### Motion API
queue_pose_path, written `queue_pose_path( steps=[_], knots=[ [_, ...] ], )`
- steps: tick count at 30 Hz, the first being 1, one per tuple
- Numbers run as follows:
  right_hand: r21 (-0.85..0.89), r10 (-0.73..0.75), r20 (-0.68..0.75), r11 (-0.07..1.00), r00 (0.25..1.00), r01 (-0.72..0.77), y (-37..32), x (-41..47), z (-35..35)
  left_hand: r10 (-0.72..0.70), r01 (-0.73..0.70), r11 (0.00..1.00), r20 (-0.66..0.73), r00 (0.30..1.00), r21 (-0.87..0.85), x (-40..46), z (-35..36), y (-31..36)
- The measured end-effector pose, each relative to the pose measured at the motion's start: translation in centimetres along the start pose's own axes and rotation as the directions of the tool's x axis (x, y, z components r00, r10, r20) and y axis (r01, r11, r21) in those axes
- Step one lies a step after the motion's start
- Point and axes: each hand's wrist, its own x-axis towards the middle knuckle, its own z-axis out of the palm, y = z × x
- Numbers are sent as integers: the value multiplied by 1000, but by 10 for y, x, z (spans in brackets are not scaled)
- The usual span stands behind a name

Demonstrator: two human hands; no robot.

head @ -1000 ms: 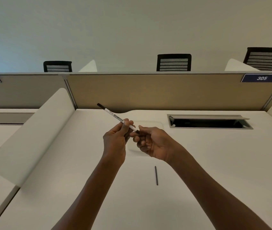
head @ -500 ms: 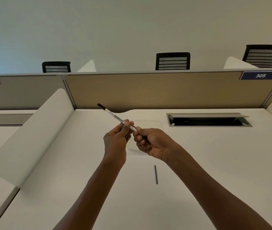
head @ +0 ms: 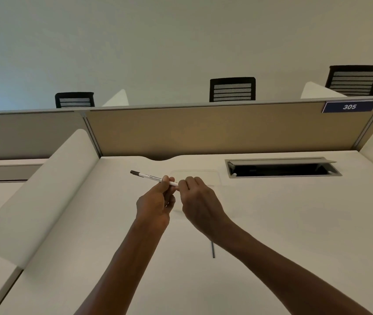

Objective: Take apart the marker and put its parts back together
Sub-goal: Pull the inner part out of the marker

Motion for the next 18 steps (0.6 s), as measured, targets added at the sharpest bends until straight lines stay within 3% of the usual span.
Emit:
queue_pose_path(
  steps=[2, 3, 5, 6, 7, 9, 11, 13, 14, 15, 16, 17, 18],
  knots=[
    [254, 199, 175, 937, 964, -240, -4, 6, -7, 38, -38, 999, 12, 999, 6, 1, -3, -1],
    [418, 306, 327, 802, 894, -427, -4, 12, -14, 59, -59, 998, 29, 998, 9, 1, -4, -1],
    [583, 391, 645, 303, 657, -754, -3, 24, -30, 93, -94, 995, 71, 993, 11, 2, -6, -2],
    [568, 343, 759, 67, 554, -820, -1, 29, -36, 108, -110, 994, 87, 990, 14, 2, -6, -2],
    [534, 278, 824, -93, 493, -840, 2, 31, -38, 122, -125, 992, 94, 988, 19, 1, -7, -2],
    [485, 173, 874, -249, 454, -838, 6, 31, -40, 151, -155, 988, 92, 984, 28, 0, -9, -2],
    [496, 164, 868, -302, 468, -814, 5, 30, -38, 178, -182, 983, 87, 980, 36, -2, -10, -2],
    [555, 248, 827, -229, 504, -799, 0, 30, -34, 192, -194, 980, 61, 980, 34, -3, -9, -3],
    [607, 327, 767, -89, 553, -790, -4, 29, -31, 189, -191, 981, 41, 981, 29, -4, -9, -4],
    [642, 412, 651, 151, 638, -752, -6, 27, -26, 177, -177, 984, 20, 984, 24, -4, -8, -4],
    [615, 443, 471, 456, 763, -644, -8, 24, -20, 153, -153, 988, -4, 988, 15, -3, -7, -4],
    [509, 376, 267, 727, 887, -461, -10, 19, -13, 120, -120, 993, -28, 992, 2, -3, -6, -4],
    [372, 250, 127, 885, 960, -279, -11, 13, -8, 85, -86, 996, -51, 995, -11, -2, -6, -4]
  ],
)
